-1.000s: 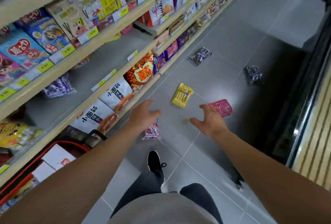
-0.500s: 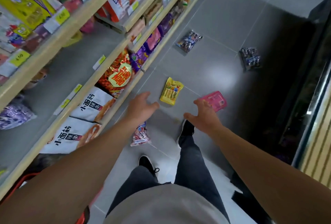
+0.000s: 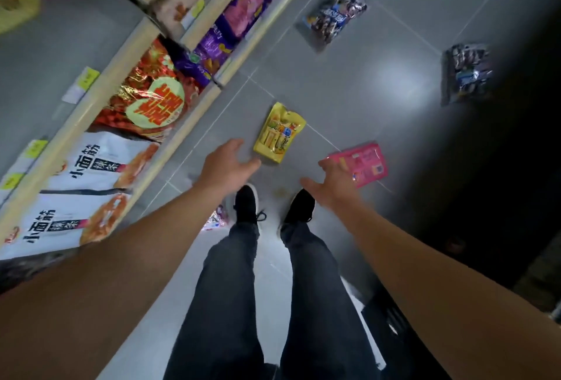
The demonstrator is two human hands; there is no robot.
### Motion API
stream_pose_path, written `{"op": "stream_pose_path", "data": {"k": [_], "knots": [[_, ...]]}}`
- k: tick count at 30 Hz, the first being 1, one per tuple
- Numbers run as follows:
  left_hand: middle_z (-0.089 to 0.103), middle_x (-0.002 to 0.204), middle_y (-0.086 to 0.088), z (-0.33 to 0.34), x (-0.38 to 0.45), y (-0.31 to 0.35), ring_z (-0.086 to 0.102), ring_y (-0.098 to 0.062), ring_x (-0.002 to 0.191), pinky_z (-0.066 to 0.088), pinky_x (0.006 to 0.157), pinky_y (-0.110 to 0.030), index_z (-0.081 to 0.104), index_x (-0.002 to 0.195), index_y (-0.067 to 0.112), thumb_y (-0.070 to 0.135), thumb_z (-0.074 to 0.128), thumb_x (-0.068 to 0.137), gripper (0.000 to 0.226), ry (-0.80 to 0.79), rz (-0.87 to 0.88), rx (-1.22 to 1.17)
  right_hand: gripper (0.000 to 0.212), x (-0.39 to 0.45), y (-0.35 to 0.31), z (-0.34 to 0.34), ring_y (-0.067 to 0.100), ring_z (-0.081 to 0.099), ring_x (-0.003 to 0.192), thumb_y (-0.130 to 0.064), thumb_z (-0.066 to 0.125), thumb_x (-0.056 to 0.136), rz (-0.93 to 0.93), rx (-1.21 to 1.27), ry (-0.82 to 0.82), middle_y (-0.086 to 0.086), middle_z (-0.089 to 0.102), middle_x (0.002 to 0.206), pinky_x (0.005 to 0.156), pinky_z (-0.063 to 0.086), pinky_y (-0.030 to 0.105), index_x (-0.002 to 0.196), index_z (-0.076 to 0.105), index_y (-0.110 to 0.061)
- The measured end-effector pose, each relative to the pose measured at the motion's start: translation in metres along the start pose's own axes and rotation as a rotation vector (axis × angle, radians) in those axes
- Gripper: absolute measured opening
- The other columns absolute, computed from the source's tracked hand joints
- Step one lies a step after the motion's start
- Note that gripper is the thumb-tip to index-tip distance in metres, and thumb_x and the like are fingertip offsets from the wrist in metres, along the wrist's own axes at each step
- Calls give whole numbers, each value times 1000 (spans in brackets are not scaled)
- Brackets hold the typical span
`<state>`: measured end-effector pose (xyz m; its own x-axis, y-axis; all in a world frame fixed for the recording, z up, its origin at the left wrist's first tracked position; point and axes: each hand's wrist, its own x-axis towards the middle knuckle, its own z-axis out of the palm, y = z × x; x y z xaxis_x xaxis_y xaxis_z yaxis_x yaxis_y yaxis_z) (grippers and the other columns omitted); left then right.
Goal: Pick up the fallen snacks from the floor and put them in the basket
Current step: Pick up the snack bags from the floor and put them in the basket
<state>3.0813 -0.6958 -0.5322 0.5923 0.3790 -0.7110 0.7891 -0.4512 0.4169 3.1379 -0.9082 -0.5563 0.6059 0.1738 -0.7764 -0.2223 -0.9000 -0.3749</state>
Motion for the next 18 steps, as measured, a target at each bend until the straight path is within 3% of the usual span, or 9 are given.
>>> {"op": "stream_pose_path", "data": {"k": [7, 18], "knots": [[55, 139, -9, 67, 121, -33, 55, -29, 124, 42, 102, -34, 48, 141, 13, 28, 70, 87, 60, -93, 26, 78, 68, 126, 31, 56, 28, 51, 130, -43, 69, 89, 132, 215, 24, 7, 52, 144, 107, 43, 44, 144, 46, -10], [59, 134, -11, 194, 337, -132, 57, -28, 120, 42, 94, -31, 52, 134, 8, 25, 72, 85, 56, -102, -11, 127, 70, 349, 95, 208, 26, 53, 128, -44, 71, 87, 242, 290, -5, 10, 52, 142, 105, 44, 36, 142, 46, -10]]}}
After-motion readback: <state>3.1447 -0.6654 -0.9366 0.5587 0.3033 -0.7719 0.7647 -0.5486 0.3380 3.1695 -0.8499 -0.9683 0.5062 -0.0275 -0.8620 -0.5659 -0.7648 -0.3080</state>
